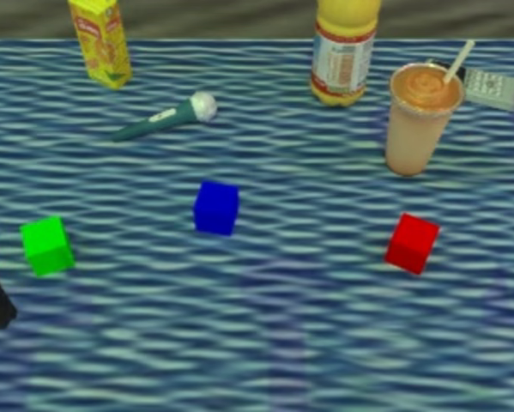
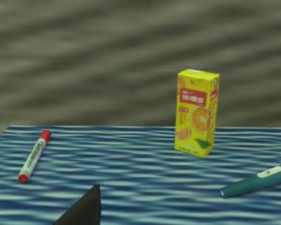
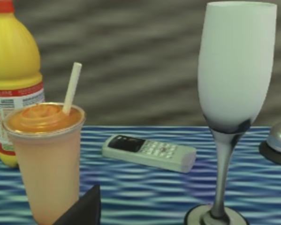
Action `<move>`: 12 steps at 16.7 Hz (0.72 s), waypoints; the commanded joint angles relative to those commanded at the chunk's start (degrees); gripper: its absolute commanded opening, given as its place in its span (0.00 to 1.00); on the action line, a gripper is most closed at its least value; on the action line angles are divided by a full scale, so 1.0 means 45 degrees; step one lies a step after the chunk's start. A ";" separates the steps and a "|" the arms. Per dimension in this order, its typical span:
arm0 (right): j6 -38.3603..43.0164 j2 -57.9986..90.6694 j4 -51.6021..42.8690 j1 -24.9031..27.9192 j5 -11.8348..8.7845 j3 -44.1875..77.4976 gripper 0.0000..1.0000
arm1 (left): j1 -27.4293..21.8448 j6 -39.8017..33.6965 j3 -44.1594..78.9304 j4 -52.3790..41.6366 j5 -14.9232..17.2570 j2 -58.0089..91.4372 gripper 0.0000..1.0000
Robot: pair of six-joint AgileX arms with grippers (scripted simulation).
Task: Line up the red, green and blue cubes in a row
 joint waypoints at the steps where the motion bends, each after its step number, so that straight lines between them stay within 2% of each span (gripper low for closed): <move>1: 0.0000 0.0000 0.0000 0.0000 0.0000 0.0000 1.00 | 0.0000 0.0000 0.0000 0.0000 0.0000 0.0000 1.00; 6: -0.0554 0.1320 -0.0882 0.0367 -0.0043 0.1289 1.00 | 0.0000 0.0000 0.0000 0.0000 0.0000 0.0000 1.00; 12: -0.2614 0.7336 -0.4183 0.1541 -0.0019 0.6171 1.00 | 0.0000 0.0000 0.0000 0.0000 0.0000 0.0000 1.00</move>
